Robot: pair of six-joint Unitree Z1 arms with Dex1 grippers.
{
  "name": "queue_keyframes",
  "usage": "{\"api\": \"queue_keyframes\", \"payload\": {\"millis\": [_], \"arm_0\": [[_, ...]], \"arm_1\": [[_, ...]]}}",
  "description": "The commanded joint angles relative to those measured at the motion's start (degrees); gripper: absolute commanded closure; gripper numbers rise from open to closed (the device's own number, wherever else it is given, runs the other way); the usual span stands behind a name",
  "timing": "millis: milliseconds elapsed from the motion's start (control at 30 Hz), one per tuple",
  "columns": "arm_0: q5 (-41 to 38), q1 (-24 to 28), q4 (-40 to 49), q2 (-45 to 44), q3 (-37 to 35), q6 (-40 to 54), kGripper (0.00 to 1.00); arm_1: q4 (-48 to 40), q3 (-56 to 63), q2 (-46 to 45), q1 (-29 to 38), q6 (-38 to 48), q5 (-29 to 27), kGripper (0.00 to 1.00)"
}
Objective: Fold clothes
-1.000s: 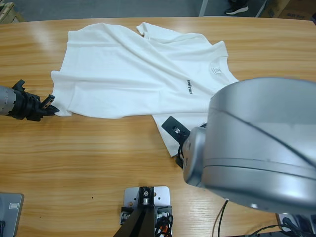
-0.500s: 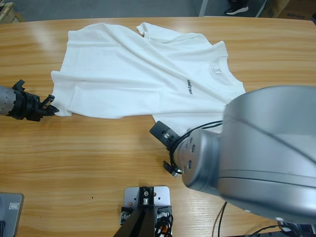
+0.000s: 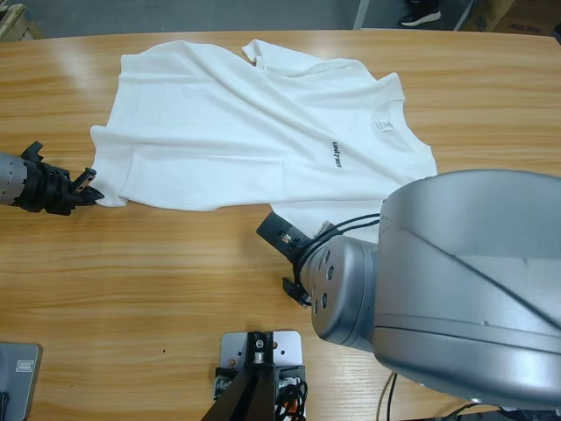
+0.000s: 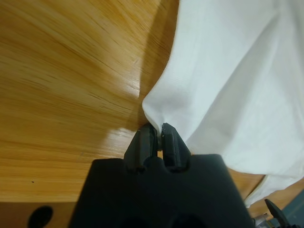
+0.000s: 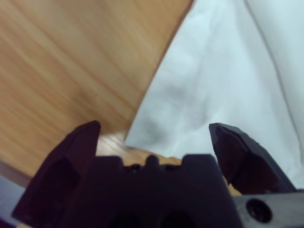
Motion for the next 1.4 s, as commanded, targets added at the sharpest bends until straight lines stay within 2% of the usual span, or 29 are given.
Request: {"api": "queue_keyframes", "payload": {"millis": [33,167,333,467,500,533,600,700,733,767,867,1167,1400], "arm_0": [[1.1,0.6,1.1,0.5,1.7,0.3,1.0],[1.1,0.6,1.1,0.3,1.7,0.1,1.0],[1.1,0.6,1.1,0.3,1.8,-0.1,1.0],[1.1,0.6,1.1,0.1,1.8,-0.2,1.0],[1.1,0.6,1.1,0.1,1.9,-0.2,1.0],[1.1,0.6,1.1,0.1,2.0,-0.2,1.0],[1.1,0.6,1.1,0.0,2.0,-0.2,1.0],[1.1,0.6,1.1,0.0,2.0,-0.1,1.0],[1.1,0.6,1.1,0.1,2.0,-0.2,1.0],[1.2,0.6,1.1,0.3,2.0,-0.2,1.0],[1.2,0.6,1.0,0.4,1.9,-0.2,1.0],[1.2,0.8,1.1,0.2,2.0,0.1,1.0],[1.2,1.0,1.1,0.2,2.1,0.3,1.0]], "arm_1": [[1.8,4.6,5.1,-1.8,-0.4,-2.2,0.087],[3.0,4.6,4.8,-1.8,-0.4,-2.7,0.109],[5.0,5.2,5.0,-2.1,0.2,-3.8,0.245],[4.6,5.3,5.5,-2.2,0.2,-3.3,0.436],[4.4,5.2,5.7,-2.2,0.0,-3.0,0.511],[4.3,5.0,6.1,-2.2,-0.2,-2.8,0.522],[4.3,4.6,6.7,-2.2,-0.6,-2.3,0.664],[4.3,4.3,7.0,-3.1,-2.0,-0.2,0.75],[4.2,4.2,6.8,-3.6,-2.6,0.3,0.899],[4.1,4.1,6.5,-4.0,-4.4,0.7,1.0],[3.6,3.3,6.0,-4.6,-9.8,0.9,1.0],[5.8,1.7,5.3,-7.8,-12.6,3.2,1.0],[5.2,1.2,5.3,-8.2,-19.2,-0.1,1.0]]}}
